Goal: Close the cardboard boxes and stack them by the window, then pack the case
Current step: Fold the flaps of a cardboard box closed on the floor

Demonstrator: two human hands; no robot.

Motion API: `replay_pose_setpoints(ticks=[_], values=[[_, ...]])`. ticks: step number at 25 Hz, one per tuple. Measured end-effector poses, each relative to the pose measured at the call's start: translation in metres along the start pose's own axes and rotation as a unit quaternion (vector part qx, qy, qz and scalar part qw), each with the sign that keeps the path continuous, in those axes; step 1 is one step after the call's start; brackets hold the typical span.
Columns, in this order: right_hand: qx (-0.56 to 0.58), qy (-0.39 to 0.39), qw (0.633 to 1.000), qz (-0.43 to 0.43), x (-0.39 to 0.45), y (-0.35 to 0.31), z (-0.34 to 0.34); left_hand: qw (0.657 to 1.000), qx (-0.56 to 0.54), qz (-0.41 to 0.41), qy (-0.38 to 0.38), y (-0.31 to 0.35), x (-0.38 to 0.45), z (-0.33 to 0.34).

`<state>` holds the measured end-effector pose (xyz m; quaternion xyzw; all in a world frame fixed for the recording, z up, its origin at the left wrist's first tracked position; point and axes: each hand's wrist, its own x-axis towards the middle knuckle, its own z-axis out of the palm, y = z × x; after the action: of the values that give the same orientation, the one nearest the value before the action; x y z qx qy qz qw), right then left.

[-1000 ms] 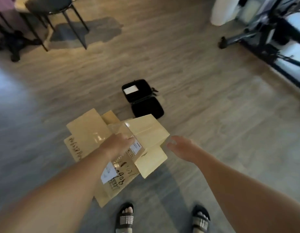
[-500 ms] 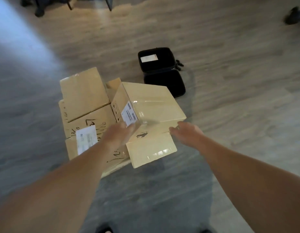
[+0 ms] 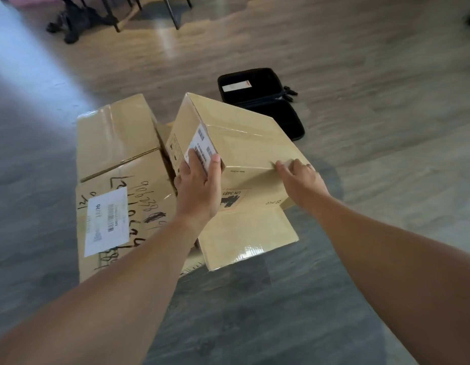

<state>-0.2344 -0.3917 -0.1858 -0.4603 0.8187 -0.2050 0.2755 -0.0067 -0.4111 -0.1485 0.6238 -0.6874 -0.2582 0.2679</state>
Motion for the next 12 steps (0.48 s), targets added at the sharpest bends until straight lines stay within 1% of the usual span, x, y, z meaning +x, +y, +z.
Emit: replay_pose_setpoints(ticks=[3, 5, 7, 8, 10, 12], values=[[0.046, 0.014, 0.999, -0.009, -0.008, 0.018, -0.009, 0.999, 0.036, 0.037, 0.010, 0.013, -0.004, 0.014], [0.081, 0.030, 0.996, -0.032, -0.015, 0.026, -0.017, 0.990, 0.100, 0.097, 0.005, 0.029, -0.005, 0.023], [0.104, 0.044, 0.992, -0.063, -0.023, 0.031, -0.031, 0.968, 0.179, 0.177, 0.005, 0.044, -0.005, 0.031], [0.112, 0.052, 0.989, -0.085, -0.026, 0.031, -0.040, 0.959, 0.193, 0.207, -0.003, 0.051, -0.004, 0.034], [0.113, 0.071, 0.983, -0.128, -0.032, 0.025, -0.060, 0.955, 0.178, 0.235, -0.015, 0.065, 0.001, 0.039], [0.121, 0.094, 0.979, -0.138, -0.037, 0.017, -0.079, 0.960, 0.138, 0.244, -0.016, 0.080, 0.009, 0.039]])
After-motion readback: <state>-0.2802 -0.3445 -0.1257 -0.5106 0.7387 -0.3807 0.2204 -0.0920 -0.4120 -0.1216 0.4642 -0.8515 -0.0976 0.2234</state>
